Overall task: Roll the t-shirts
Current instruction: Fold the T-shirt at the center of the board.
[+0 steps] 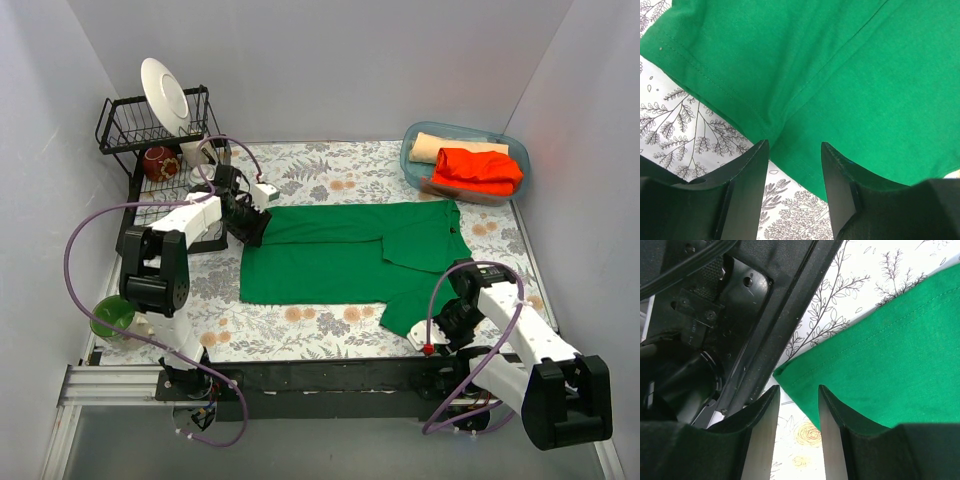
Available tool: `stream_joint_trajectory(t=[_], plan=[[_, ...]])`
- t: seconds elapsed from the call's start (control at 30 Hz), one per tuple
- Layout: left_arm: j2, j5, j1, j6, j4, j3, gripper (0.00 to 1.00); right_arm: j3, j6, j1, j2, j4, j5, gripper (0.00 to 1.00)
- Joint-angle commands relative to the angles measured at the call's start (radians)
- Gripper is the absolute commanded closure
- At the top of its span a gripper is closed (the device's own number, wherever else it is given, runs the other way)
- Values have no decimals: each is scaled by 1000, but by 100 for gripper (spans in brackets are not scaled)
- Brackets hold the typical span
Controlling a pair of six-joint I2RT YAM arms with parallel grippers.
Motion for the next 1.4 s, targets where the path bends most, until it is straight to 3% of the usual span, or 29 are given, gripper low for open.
stream_joint_trajectory(t=[0.0, 0.27, 0.5, 0.53, 0.63, 0.83, 1.03, 1.17, 1.37], plan=[[9, -8, 11, 19, 1, 43, 55, -17, -471, 4, 24, -70, 14, 53], [46, -2, 22, 20, 10, 79, 54, -38, -572, 6, 58, -65, 85, 54], [86, 7, 42, 14, 29, 114, 54, -159, -680, 4, -25, 72, 91, 60], [89, 10, 43, 14, 27, 121, 54, -170, -686, 6, -45, 82, 71, 62], [87, 15, 56, 22, 18, 134, 54, -188, -672, 4, -91, 93, 16, 78], [60, 71, 85, 88, -69, 189, 53, -52, -475, 3, -120, -15, -62, 99], [44, 205, 109, 163, -379, 286, 51, 59, -218, 4, -184, -64, -93, 99], [-90, 179, 111, 63, -399, 153, 50, 42, -27, 4, -269, -4, -76, 99], [-250, 188, 112, 69, -445, -87, 48, 4, 37, 6, -381, -18, -64, 99]])
